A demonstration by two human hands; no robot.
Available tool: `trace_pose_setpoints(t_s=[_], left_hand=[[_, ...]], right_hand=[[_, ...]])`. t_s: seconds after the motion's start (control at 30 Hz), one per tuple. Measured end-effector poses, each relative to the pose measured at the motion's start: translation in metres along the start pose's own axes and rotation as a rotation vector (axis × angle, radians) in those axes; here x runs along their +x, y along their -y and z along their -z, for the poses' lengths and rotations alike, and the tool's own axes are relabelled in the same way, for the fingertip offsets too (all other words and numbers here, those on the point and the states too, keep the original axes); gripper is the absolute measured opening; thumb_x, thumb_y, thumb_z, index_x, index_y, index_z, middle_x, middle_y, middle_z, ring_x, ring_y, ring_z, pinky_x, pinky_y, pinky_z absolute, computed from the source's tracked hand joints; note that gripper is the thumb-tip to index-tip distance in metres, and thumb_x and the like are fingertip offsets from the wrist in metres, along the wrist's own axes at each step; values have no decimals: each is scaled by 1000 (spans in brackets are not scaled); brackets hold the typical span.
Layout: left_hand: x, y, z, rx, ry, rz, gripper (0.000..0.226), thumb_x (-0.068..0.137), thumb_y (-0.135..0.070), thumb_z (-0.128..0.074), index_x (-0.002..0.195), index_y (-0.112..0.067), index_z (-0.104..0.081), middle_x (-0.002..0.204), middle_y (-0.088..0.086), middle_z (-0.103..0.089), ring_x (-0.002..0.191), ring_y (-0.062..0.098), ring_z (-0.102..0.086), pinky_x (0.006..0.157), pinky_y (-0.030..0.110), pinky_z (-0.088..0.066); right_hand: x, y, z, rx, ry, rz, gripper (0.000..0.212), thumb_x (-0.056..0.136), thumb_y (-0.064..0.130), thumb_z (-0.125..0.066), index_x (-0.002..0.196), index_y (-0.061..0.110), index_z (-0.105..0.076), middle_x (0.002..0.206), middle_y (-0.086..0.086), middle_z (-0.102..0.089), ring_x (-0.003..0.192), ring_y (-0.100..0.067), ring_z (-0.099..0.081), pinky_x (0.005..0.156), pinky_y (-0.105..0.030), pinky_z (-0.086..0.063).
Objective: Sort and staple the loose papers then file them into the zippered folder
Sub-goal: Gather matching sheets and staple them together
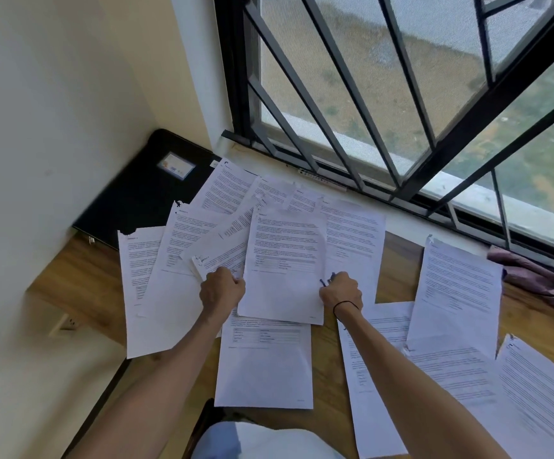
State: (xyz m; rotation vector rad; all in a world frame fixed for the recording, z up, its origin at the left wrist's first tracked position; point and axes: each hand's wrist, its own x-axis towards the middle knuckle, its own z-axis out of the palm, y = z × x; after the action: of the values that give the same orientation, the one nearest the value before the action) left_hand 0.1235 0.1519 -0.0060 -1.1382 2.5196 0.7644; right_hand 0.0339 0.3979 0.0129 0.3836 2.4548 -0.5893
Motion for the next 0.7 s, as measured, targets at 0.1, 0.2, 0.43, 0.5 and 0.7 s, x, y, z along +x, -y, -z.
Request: trace_pose_setpoints(t_s=[0.1, 0.2, 0.43, 0.5, 0.7], left_hand=[[4, -1, 2, -4, -2, -1, 29, 87, -39, -63, 81, -11, -68, 86, 10, -72, 79, 34, -69, 72, 40, -60], [6, -11, 7, -32, -28, -31, 18, 87, -32, -66, 83, -15, -70, 91, 11, -73, 87, 36, -70, 75, 41, -59], [54, -46, 16, -163, -26, -103, 38, 90, -41, -72, 117, -14, -67, 117, 10, -73, 111, 34, -66, 90, 40, -53], [72, -57, 18, -196, 0, -97, 45, 91, -42, -72, 124, -12, -63, 123, 10, -70, 115, 33, -64, 93, 40, -51], [105, -88, 22, -214, -8, -158, 48, 91, -38, -73, 127, -11, -58, 122, 11, -66, 112, 32, -63, 88, 39, -50]], right_hand=[[2, -2, 3, 16, -13, -6, 37, 90, 19, -68, 124, 10, -60, 117, -14, -65, 105, -35, -65, 80, -37, -52], [7, -4, 4, 57, -19, -2, 34, 89, 22, -70, 120, 10, -61, 114, -14, -67, 101, -34, -66, 75, -34, -48], [38, 9, 15, 283, -45, 58, 46, 69, 50, -68, 103, 21, -56, 97, -11, -72, 87, -31, -69, 74, -37, -53], [51, 16, 22, 333, -43, 76, 45, 69, 54, -69, 93, 19, -55, 91, -7, -71, 82, -28, -68, 76, -40, -54], [75, 40, 46, 406, -46, 125, 33, 82, 27, -81, 95, 17, -52, 96, -3, -56, 86, -25, -53, 78, -40, -47]])
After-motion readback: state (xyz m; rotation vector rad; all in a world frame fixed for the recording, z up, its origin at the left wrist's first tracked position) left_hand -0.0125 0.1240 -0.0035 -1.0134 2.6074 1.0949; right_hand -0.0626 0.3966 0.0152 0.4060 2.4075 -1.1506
